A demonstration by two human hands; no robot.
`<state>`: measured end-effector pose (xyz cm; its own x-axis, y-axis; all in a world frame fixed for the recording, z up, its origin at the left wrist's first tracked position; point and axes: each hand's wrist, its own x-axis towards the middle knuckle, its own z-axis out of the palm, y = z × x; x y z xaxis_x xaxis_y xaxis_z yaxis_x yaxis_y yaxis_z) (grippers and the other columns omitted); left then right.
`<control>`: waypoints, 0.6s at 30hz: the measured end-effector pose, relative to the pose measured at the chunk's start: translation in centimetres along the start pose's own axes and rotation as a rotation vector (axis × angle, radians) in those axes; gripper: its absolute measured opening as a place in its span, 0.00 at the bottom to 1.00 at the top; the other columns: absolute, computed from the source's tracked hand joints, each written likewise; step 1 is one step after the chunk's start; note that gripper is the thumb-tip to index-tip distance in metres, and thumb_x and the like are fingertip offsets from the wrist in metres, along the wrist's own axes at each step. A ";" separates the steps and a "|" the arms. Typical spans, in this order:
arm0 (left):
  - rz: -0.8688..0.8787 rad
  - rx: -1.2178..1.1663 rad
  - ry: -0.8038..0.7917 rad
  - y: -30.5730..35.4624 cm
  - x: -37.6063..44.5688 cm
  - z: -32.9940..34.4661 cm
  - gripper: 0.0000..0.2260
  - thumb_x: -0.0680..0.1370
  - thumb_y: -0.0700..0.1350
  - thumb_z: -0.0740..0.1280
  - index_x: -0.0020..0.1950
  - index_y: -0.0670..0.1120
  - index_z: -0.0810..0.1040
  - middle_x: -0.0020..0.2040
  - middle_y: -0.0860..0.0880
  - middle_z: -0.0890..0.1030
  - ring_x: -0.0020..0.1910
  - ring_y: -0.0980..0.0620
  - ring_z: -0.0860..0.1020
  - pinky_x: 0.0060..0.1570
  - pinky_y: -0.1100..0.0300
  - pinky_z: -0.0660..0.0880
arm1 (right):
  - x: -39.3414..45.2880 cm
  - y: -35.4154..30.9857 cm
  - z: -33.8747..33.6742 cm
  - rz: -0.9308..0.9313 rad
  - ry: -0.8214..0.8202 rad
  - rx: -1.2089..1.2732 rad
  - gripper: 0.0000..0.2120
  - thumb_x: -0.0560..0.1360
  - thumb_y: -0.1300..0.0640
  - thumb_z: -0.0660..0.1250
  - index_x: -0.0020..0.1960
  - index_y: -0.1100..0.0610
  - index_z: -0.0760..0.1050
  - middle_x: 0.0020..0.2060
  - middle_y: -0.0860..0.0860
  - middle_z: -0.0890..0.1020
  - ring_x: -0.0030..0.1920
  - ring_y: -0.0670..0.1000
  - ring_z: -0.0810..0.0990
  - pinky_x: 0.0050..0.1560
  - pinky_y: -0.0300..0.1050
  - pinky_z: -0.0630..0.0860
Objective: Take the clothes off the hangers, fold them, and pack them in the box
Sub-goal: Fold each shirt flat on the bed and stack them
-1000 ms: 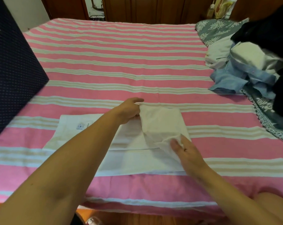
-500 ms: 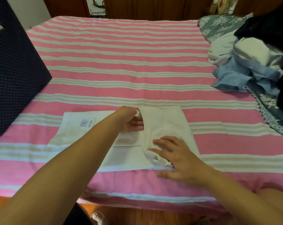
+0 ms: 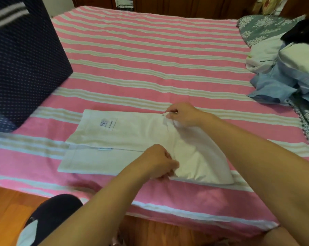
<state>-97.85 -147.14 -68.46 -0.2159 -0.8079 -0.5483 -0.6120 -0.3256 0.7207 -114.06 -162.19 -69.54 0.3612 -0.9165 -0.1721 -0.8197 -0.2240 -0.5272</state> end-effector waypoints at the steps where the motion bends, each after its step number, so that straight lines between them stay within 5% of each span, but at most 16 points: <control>1: 0.019 -0.044 0.037 -0.2 0.0 0.2 0.08 0.78 0.41 0.70 0.42 0.38 0.80 0.39 0.37 0.85 0.30 0.47 0.80 0.32 0.57 0.77 | 0.1 -0.2 -0.2 -0.014 0.030 0.050 0.10 0.82 0.52 0.65 0.54 0.57 0.82 0.48 0.56 0.83 0.46 0.51 0.78 0.46 0.42 0.71; 3: 0.036 -0.157 0.130 -0.7 0.0 0.2 0.03 0.77 0.37 0.68 0.43 0.40 0.78 0.39 0.35 0.84 0.31 0.45 0.81 0.32 0.56 0.76 | 0.2 0.0 -1.0 -0.008 0.100 0.169 0.15 0.83 0.52 0.63 0.40 0.57 0.74 0.34 0.53 0.75 0.34 0.47 0.70 0.33 0.36 0.64; 5: 0.013 -0.339 0.139 -1.0 0.1 0.3 0.04 0.76 0.34 0.66 0.44 0.43 0.76 0.35 0.38 0.81 0.31 0.46 0.80 0.37 0.53 0.79 | 0.4 0.7 -1.1 0.013 0.084 0.184 0.17 0.84 0.51 0.61 0.37 0.54 0.67 0.31 0.49 0.68 0.30 0.45 0.66 0.29 0.36 0.61; 8: -0.045 -0.450 0.138 -1.6 0.4 0.9 0.09 0.75 0.31 0.66 0.47 0.43 0.73 0.33 0.43 0.78 0.29 0.47 0.79 0.40 0.45 0.82 | 1.3 1.6 0.6 0.025 -0.018 0.016 0.10 0.84 0.52 0.61 0.48 0.52 0.77 0.44 0.48 0.80 0.46 0.50 0.78 0.43 0.44 0.70; 10: -0.047 -0.341 0.188 -2.0 0.6 1.4 0.09 0.73 0.32 0.65 0.48 0.44 0.71 0.36 0.43 0.79 0.31 0.45 0.81 0.35 0.49 0.78 | 2.0 2.1 2.2 0.052 0.057 -0.017 0.07 0.83 0.51 0.61 0.51 0.50 0.77 0.47 0.48 0.82 0.50 0.53 0.80 0.48 0.46 0.73; 13: 0.090 0.091 0.389 -2.4 0.6 1.6 0.06 0.76 0.41 0.64 0.50 0.47 0.68 0.44 0.46 0.79 0.41 0.42 0.80 0.41 0.47 0.80 | 2.2 2.0 3.0 0.035 0.254 -0.089 0.08 0.83 0.51 0.60 0.56 0.51 0.77 0.51 0.51 0.81 0.52 0.55 0.78 0.52 0.49 0.75; 16: 0.537 0.456 0.683 -3.1 0.1 2.2 0.08 0.81 0.50 0.63 0.57 0.48 0.73 0.50 0.49 0.78 0.48 0.47 0.77 0.48 0.47 0.77 | 0.7 2.2 2.3 -0.051 0.413 -0.128 0.17 0.84 0.50 0.55 0.66 0.55 0.76 0.62 0.53 0.77 0.64 0.55 0.72 0.66 0.51 0.67; 18: 0.777 0.640 0.592 -3.7 0.4 3.3 0.17 0.83 0.56 0.59 0.67 0.49 0.75 0.64 0.46 0.77 0.64 0.44 0.75 0.62 0.46 0.74 | -1.7 2.8 2.1 -0.146 0.421 -0.163 0.21 0.84 0.47 0.52 0.70 0.54 0.73 0.68 0.52 0.75 0.69 0.55 0.68 0.72 0.51 0.62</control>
<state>-98.21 -144.59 -72.75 -0.4160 -0.8388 0.3511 -0.7794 0.5278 0.3375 -115.96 -160.59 -72.47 0.2939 -0.9185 0.2646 -0.8450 -0.3791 -0.3772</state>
